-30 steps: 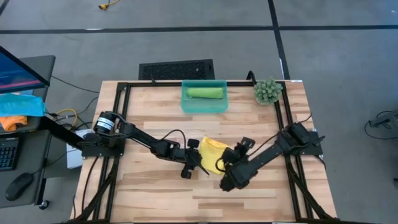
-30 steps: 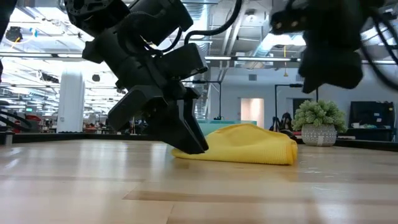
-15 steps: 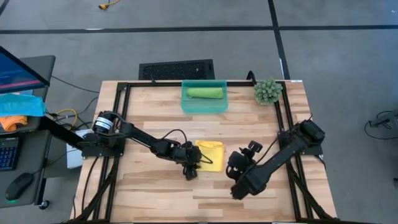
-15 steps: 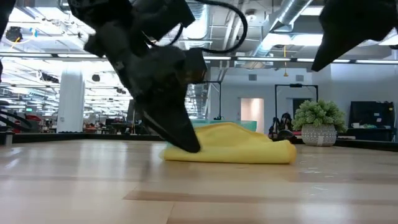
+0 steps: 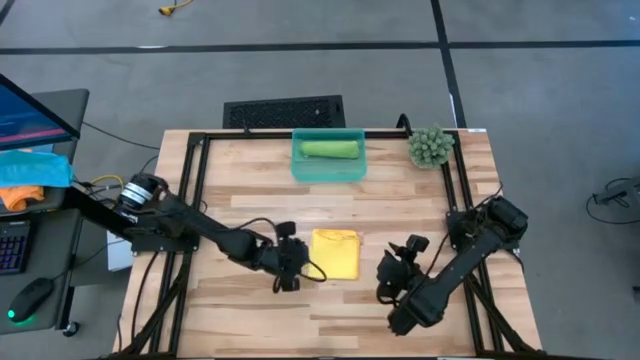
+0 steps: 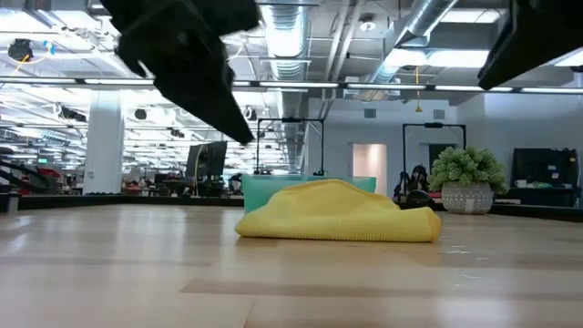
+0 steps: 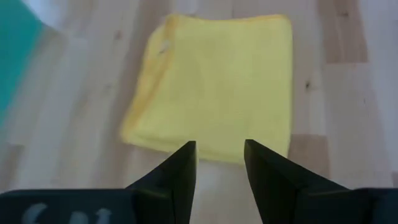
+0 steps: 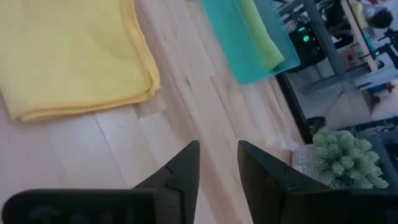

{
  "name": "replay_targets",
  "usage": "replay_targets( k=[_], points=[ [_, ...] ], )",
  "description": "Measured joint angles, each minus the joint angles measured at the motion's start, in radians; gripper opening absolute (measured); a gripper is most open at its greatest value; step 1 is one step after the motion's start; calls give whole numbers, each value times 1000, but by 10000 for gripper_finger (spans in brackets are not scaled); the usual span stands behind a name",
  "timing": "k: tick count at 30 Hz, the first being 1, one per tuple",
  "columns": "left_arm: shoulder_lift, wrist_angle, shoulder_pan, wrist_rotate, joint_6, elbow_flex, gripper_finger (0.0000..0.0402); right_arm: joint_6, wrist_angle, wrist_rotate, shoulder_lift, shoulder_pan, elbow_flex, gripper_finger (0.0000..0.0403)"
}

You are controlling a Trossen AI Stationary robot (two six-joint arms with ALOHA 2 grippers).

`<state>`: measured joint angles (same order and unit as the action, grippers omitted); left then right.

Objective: Roll microfiber towels into tight, uniform cylinder then place into a basket
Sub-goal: Roll the yellow towel

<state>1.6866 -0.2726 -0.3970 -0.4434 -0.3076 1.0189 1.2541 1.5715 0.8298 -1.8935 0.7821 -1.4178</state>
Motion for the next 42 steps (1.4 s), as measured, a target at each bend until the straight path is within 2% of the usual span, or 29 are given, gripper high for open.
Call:
replay_targets(
  k=[4, 7, 11, 17, 23, 26, 30, 33, 37, 42],
  points=[
    [-62, -77, -50, -64, 9, 0, 130, 66, -1, 11, 27, 24, 76, 131],
    [-72, -93, -79, -73, 34, 0, 130, 122, -26, 9, 56, 27, 159, 131],
    [-66, -93, -104, -77, 110, 0, 130, 113, -175, 8, 112, 35, 276, 131],
    [-65, -55, -117, -66, 167, -28, 130, -117, -567, -27, 194, 36, 375, 131],
    [-65, 90, -119, -32, 221, -100, 130, -456, -915, -35, 182, 20, 389, 131],
    [-65, 172, -120, -32, 270, -133, 130, -583, -1006, -43, 164, -8, 390, 133],
    [-65, 185, -119, -31, 284, -142, 130, -642, -1077, -56, 141, -65, 391, 138],
    [-66, 186, -119, -15, 269, -141, 130, -680, -1110, -121, 137, -106, 390, 144],
    [-66, 198, -118, 96, 256, -141, 130, -723, -1192, -221, 137, -143, 390, 155],
    [-66, 231, -118, 109, 243, -141, 133, -787, -1263, -276, 137, -139, 389, 174]
  ],
)
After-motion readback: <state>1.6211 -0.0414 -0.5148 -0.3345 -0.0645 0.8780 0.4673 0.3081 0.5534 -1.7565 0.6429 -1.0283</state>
